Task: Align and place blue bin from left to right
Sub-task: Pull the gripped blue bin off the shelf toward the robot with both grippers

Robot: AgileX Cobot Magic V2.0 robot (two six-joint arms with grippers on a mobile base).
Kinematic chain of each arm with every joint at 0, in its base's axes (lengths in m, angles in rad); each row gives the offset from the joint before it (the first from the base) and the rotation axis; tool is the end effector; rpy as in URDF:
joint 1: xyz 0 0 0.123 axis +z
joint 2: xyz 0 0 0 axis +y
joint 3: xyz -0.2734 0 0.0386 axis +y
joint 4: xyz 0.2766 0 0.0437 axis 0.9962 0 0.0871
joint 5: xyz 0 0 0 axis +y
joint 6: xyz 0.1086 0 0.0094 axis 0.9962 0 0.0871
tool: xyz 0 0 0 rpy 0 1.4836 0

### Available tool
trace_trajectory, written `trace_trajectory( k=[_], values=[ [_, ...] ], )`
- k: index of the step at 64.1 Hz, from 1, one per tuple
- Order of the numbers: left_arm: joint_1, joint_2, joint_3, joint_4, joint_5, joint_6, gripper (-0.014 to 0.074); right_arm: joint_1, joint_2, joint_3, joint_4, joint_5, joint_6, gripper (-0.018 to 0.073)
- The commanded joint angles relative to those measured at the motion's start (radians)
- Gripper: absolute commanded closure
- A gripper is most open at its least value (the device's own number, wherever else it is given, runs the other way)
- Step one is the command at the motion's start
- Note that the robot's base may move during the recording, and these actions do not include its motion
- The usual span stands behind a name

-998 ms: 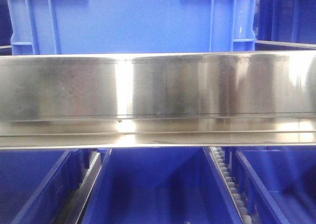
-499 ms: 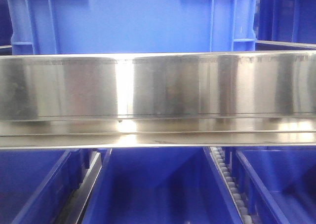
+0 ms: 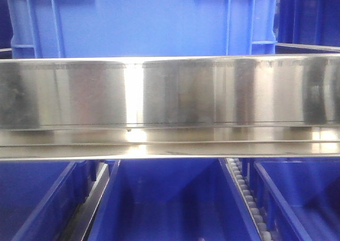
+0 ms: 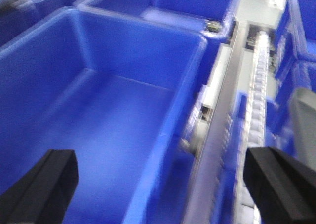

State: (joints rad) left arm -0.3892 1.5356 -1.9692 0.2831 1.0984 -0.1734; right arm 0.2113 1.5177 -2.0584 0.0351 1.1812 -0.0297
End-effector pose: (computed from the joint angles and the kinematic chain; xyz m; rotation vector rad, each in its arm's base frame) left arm 0.3350 -0.1081 0.4972 0.2192 2.1007 0.0111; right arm 0.3232 0.0730 0.5206 -0.2608 2.1112 0.1498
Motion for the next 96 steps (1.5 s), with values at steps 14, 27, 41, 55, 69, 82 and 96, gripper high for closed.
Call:
trace_trajectory(
  k=[14, 27, 41, 55, 69, 82, 96],
  values=[
    [0.008, 0.167, -0.151, 0.015, 0.094, -0.096, 0.0017, 0.002, 0.271, -0.266, -0.042, 0.04, 0.042, -0.0006],
    [0.059, 0.227, -0.157, -0.021, 0.104, -0.129, 0.0017, 0.002, 0.36, -0.273, -0.015, 0.04, 0.042, -0.0006],
    [0.069, 0.278, -0.157, -0.038, 0.116, -0.122, 0.0017, 0.002, 0.415, -0.273, -0.011, 0.04, 0.042, -0.0006],
    [0.08, 0.314, -0.157, -0.035, 0.108, -0.122, 0.0017, 0.002, 0.461, -0.273, 0.01, 0.04, 0.042, -0.0006],
    [0.097, 0.342, -0.157, -0.051, 0.11, -0.118, 0.0017, 0.002, 0.501, -0.273, 0.041, 0.04, 0.042, -0.0006],
    [0.097, 0.362, -0.157, -0.051, 0.106, -0.115, 0.0017, 0.002, 0.514, -0.273, 0.041, 0.04, 0.042, -0.0001],
    [0.097, 0.369, -0.157, -0.051, 0.106, -0.115, 0.0017, 0.002, 0.519, -0.273, 0.041, 0.04, 0.044, -0.0001]
  ],
)
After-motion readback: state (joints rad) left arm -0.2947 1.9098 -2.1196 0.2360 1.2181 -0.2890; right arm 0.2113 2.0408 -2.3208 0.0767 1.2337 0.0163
